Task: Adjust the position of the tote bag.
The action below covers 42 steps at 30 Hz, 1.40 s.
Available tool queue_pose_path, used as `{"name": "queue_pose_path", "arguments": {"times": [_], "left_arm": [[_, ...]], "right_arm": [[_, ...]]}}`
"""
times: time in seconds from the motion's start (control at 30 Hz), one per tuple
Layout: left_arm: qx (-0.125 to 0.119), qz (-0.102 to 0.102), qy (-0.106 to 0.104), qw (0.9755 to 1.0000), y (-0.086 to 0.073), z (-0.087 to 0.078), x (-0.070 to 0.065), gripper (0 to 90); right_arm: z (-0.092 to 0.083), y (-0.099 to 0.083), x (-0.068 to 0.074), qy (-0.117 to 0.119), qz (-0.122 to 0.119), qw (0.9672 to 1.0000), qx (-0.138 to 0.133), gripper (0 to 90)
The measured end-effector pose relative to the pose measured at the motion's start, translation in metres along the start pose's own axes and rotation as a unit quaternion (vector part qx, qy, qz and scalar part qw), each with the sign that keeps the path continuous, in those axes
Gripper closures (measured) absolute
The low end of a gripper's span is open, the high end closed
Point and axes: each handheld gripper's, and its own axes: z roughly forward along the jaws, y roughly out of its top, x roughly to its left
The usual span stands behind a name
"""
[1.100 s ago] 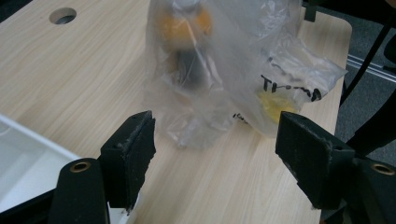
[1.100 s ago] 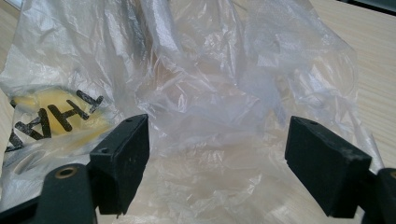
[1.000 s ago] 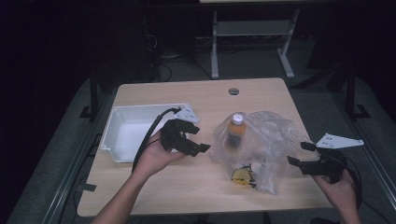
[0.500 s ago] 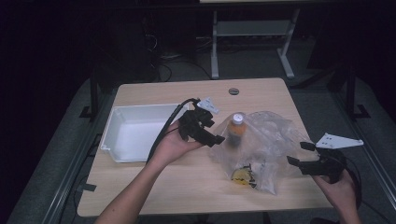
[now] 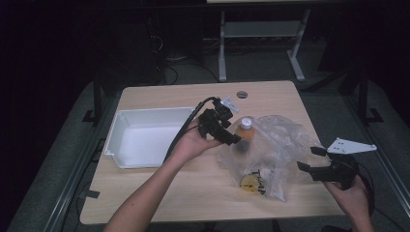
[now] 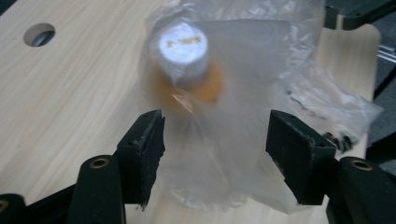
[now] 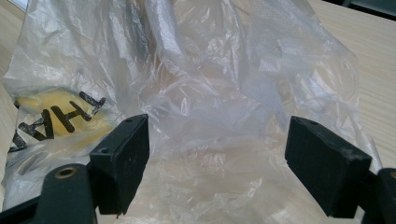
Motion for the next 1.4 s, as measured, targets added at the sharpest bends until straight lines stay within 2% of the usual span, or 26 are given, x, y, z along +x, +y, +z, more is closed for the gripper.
{"name": "queue_pose_path", "arguments": {"times": [0.4, 0.47, 0.57, 0.63, 0.9, 1.0, 1.17, 1.4], "left_arm": [[0.026, -0.009, 0.015, 0.9995, 0.01, 0.016, 0.009, 43.9], [0.03, -0.004, 0.02, 0.9993, 0.011, 0.019, 0.01, 45.5], [0.038, -0.001, 0.019, 0.9991, 0.012, 0.022, 0.01, 51.6], [0.039, 0.006, 0.029, 0.9988, 0.012, 0.022, 0.01, 58.1], [0.051, 0.015, 0.036, 0.9979, 0.011, 0.025, 0.011, 83.7], [0.056, 0.017, 0.039, 0.9975, 0.01, 0.024, 0.012, 88.8], [0.061, 0.012, 0.047, 0.997, 0.007, 0.022, 0.015, 89.7], [0.076, -0.006, 0.059, 0.9953, -0.005, 0.021, 0.024, 90.0]], "right_arm": [[-0.001, -0.001, -0.001, -0.003, 0.002, 1.0, -0.004, 21.2], [-0.001, -0.001, -0.001, -0.003, 0.001, 1.0, -0.003, 21.2], [-0.001, -0.001, -0.001, -0.003, 0.001, 1.0, -0.005, 21.2], [-0.001, -0.001, -0.001, -0.003, 0.002, 1.0, -0.006, 21.2], [-0.001, -0.001, -0.001, -0.003, 0.001, 1.0, -0.005, 21.2], [-0.001, -0.001, -0.001, -0.003, 0.0, 1.0, -0.006, 21.2], [-0.001, -0.001, 0.0, -0.004, 0.001, 1.0, -0.005, 21.2], [-0.001, -0.001, 0.0, -0.004, -0.001, 1.0, -0.005, 21.2]]}}
